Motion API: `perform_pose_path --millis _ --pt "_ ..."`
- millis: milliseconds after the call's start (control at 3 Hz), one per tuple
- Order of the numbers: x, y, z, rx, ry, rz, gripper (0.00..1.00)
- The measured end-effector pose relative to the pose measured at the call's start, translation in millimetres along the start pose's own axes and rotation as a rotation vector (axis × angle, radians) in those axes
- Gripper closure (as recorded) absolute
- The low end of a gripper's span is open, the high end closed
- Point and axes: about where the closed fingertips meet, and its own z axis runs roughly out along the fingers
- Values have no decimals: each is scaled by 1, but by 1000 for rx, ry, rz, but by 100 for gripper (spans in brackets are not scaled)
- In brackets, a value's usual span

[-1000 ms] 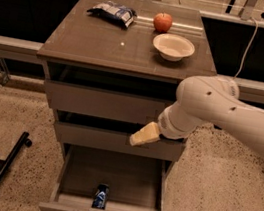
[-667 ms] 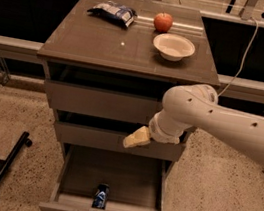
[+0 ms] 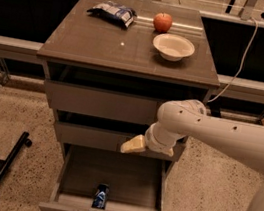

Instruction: Pick pepsi can from bottom drawer and place on counter

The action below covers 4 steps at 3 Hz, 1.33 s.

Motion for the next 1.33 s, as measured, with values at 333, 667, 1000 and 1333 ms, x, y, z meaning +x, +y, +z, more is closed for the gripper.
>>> perform_pose_path --millis 333,667,1000,1333 --pt "4 8 26 -65 30 37 0" --pt "17 23 96 -101 84 111 0" --pt "22 30 150 -123 107 184 0" --pt "28 32 207 -152 189 239 0"
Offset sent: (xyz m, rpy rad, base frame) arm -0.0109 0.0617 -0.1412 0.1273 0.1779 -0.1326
